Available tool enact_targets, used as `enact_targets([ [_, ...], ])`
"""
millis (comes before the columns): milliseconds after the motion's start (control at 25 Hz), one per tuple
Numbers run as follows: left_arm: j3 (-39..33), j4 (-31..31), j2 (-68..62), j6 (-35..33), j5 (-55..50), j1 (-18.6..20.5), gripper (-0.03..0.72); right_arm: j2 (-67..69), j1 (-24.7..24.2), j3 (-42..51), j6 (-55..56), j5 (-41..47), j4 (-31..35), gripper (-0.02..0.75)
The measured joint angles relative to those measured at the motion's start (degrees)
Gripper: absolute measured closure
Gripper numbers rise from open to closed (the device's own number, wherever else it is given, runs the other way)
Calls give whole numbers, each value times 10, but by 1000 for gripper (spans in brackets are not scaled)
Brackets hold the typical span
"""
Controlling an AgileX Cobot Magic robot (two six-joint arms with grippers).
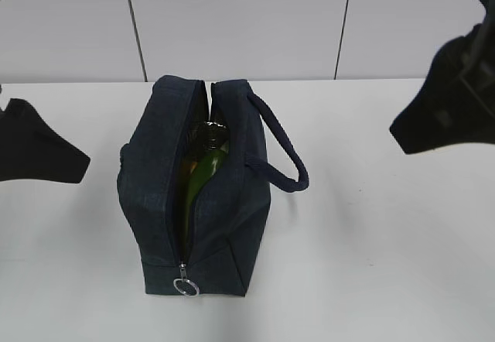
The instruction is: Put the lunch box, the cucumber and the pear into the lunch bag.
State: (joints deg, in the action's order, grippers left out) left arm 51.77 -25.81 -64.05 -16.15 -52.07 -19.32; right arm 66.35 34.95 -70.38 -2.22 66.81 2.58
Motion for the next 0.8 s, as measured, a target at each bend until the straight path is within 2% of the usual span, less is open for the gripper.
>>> enact_targets([
  [160, -14, 0, 30, -4, 1, 0, 409, -12, 0, 22, 2, 8, 3, 498],
  [320, -14, -1, 37, -38, 1, 0, 419, -12, 0, 22, 8, 12, 3, 498],
  [480, -25, -1, 37, -52, 10, 0, 419, -12, 0, 23, 34, 11, 25, 498],
  [800, -89, -17, 37, -74, 55, 0, 426, -25, 0, 37, -45, -37, 32, 498],
])
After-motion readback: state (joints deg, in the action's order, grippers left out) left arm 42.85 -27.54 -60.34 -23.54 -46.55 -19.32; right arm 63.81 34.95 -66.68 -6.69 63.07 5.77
